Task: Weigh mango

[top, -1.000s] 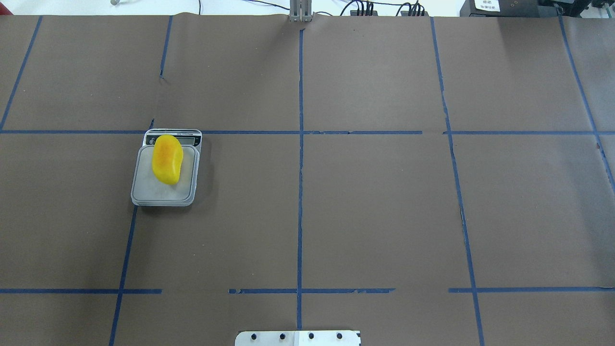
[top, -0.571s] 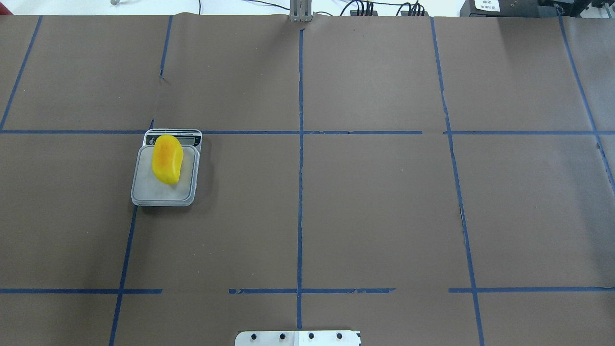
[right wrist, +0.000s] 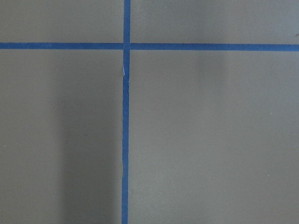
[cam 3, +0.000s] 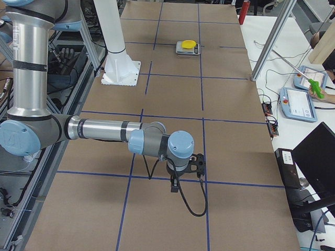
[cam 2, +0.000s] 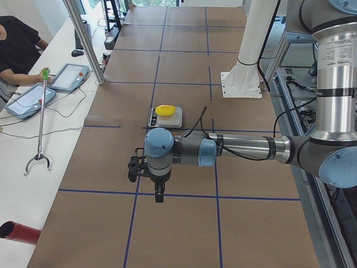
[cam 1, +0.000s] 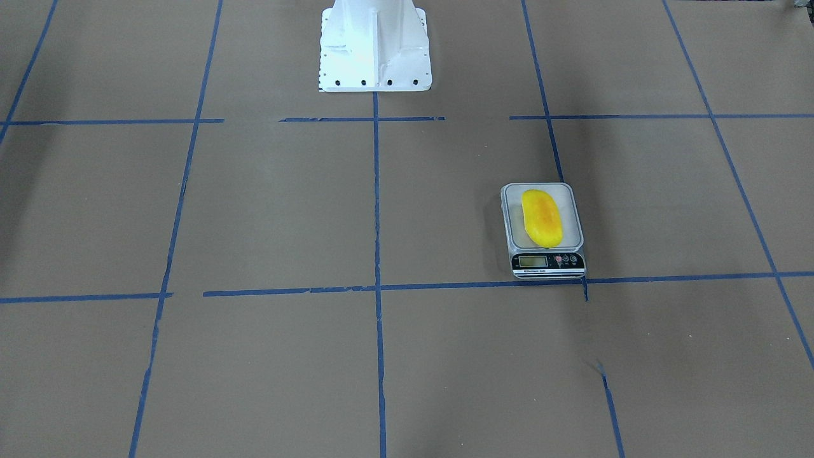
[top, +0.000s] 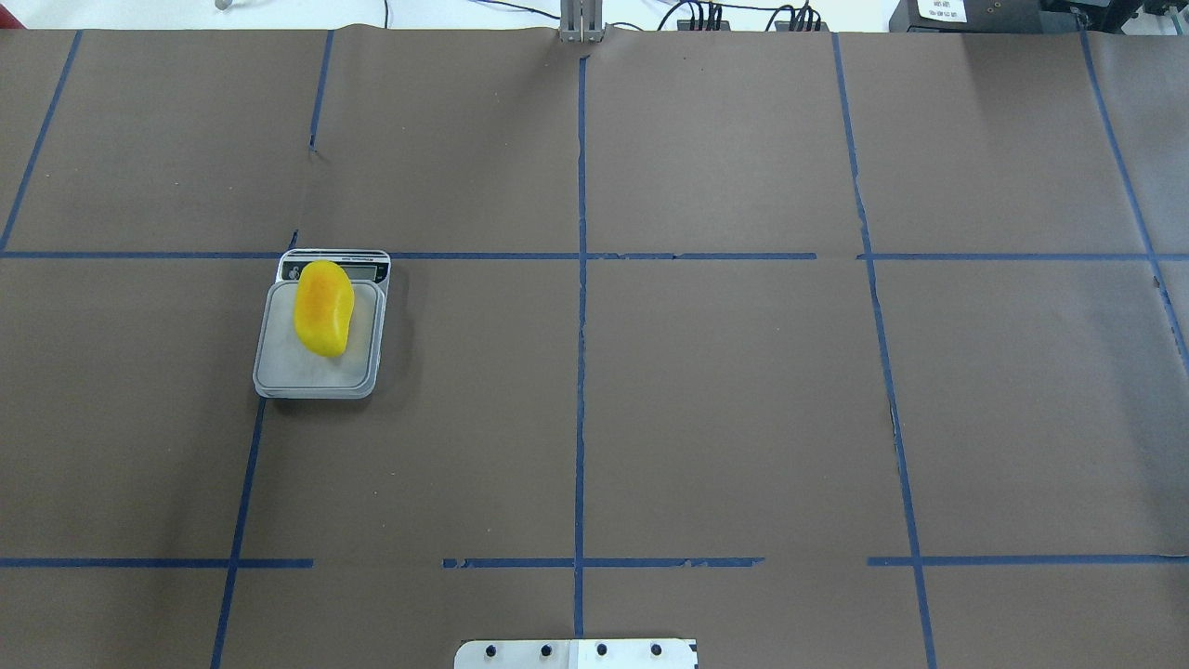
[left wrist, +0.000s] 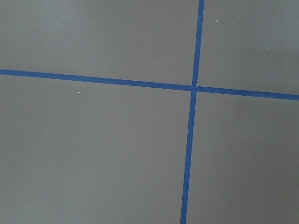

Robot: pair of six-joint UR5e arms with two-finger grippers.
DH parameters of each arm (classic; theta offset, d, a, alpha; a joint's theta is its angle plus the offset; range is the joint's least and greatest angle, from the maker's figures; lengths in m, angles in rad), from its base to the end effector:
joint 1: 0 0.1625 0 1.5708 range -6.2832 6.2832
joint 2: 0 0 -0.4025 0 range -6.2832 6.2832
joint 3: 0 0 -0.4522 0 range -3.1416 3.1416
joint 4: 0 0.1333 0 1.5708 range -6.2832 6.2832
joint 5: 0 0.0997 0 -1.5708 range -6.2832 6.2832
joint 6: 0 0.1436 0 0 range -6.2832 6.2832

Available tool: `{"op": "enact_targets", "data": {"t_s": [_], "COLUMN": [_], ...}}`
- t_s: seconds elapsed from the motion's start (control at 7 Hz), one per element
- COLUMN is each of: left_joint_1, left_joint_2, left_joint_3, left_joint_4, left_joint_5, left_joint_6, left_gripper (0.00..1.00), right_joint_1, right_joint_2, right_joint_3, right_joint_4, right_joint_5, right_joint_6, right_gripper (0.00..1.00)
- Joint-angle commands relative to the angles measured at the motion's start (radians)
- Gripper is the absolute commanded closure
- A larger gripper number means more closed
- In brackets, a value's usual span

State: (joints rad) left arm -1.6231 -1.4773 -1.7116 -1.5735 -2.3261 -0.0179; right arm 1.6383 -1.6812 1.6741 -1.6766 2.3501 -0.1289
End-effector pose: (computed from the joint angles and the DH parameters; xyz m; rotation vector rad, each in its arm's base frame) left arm -0.0619 -0.5164 0.6413 0.0606 0.7543 -0.0479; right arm 0.0657 -0.4921 0.6785 -0.0303 -0.7851 -0.0142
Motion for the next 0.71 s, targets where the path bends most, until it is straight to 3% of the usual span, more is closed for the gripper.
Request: {"op": "enact_targets", "data": {"t_s": [0.0, 0.57], "left_joint_1": [0.0, 0.0], "left_joint_2": [-0.001, -0.001], "left_joint_3": [0.006, 0.001], "left_joint_4": [0.003, 0.01], "left_joint_5": [-0.001, -0.015], "left_joint_6": [0.024, 0.021], "left_gripper": [0.0, 0.0], "right_joint_1": [0.0, 0.0], "right_joint_2": [0.0, 0.0], "right_joint_3": [0.001, 0.001], "right_joint_4": [0.0, 0.0], "right_joint_5": [0.0, 0.0], "right_joint_6": [0.0, 0.0], "right_gripper": [0.0, 0.0]}}
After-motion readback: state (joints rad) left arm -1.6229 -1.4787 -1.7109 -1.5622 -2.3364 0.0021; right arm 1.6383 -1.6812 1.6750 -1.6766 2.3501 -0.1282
